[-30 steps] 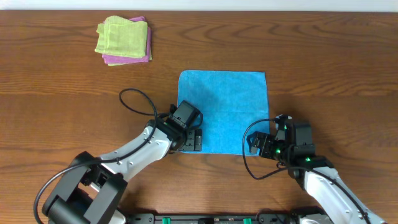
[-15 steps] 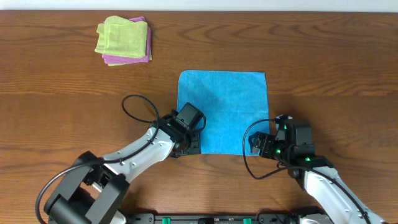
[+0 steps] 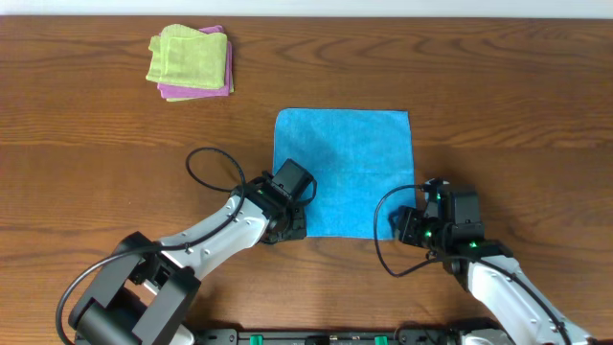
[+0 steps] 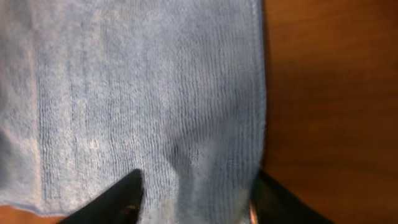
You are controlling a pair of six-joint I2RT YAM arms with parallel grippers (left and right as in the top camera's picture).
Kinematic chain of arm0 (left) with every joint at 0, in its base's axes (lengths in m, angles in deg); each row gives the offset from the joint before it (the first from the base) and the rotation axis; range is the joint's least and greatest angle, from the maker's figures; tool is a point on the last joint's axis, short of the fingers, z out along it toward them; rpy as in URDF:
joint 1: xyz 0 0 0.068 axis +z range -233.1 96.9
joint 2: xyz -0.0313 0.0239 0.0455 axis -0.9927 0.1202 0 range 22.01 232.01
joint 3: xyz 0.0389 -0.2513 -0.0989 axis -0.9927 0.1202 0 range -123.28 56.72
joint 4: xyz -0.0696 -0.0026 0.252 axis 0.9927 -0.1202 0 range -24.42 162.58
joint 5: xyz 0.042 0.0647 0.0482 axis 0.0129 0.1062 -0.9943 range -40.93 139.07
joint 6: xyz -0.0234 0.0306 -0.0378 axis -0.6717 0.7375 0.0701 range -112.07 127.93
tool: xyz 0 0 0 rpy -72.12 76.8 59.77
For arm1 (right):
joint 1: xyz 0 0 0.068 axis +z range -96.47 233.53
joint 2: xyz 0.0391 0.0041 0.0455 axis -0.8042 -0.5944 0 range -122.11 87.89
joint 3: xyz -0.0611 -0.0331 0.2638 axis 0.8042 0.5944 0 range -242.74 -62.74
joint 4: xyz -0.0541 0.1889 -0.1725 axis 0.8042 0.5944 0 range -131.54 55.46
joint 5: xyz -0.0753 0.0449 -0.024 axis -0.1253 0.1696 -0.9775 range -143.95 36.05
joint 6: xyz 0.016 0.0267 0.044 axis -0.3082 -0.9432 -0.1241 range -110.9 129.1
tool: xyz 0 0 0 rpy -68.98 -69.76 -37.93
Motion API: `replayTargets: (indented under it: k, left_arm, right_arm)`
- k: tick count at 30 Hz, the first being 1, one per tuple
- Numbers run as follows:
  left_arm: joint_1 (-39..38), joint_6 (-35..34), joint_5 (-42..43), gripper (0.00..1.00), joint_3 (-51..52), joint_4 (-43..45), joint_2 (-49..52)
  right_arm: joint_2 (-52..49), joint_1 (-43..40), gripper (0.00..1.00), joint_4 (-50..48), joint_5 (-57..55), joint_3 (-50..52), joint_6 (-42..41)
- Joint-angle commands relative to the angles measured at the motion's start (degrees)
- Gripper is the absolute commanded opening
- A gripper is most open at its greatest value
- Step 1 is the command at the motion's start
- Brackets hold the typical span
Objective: Fold the cloth
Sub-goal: 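Grasp the bottom corners of the blue cloth with both grippers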
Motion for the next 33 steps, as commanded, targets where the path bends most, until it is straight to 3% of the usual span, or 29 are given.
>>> replayTargets:
  k: [1, 4, 8, 10, 16, 17, 18, 19, 20, 33]
  left_arm:
    - [-0.2, -0.3, -1.5, 0.33, 1.1, -0.9, 1.1]
    - [-0.2, -0.3, -1.5, 0.23, 1.1, -0.8, 1.1]
    - [-0.2, -0.3, -1.9, 0.21, 1.1, -0.8, 1.1]
    - [-0.2, -1.0, -2.1, 0.06, 1.1, -0.9, 1.1]
    - [-0.2, -3.1, -2.4, 0.06, 1.1, -0.8, 1.1]
    - [-0.2, -3.1, -2.4, 0.06, 1.1, -0.8, 1.1]
    - [-0.2, -3.1, -2.4, 0.06, 1.1, -0.8, 1.1]
    - [-0.2, -3.1, -2.4, 0.06, 1.1, -0.7, 1.1]
    - [-0.2, -3.1, -2.5, 0.06, 1.1, -0.6, 1.1]
    - [-0.2, -3.1, -2.8, 0.06, 1.1, -0.7, 1.1]
  right_arm:
    - [-2.0, 0.4, 0.51, 1.9, 0.9, 2.9, -1.3]
    - [-2.0, 0.4, 0.41, 2.8, 0.9, 2.9, -1.9]
    - [-2.0, 0.4, 0.29, 2.9, 0.9, 2.9, -1.9]
    - [-2.0, 0.4, 0.29, 3.0, 0.9, 2.9, -2.3]
    - [-2.0, 0.4, 0.19, 3.1, 0.9, 2.9, -2.5]
    - [-2.0, 0.4, 0.22, 3.1, 0.9, 2.9, -2.5]
    - [-2.0, 0.4, 0.41, 3.1, 0.9, 2.9, -2.5]
    - [-2.0, 0.4, 0.77, 3.1, 0.9, 2.9, -2.5]
    - [-2.0, 0.4, 0.99, 3.3, 1.0, 2.9, -2.5]
    - [0.5, 0.4, 0.99, 15.5, 0.9, 2.9, -14.9]
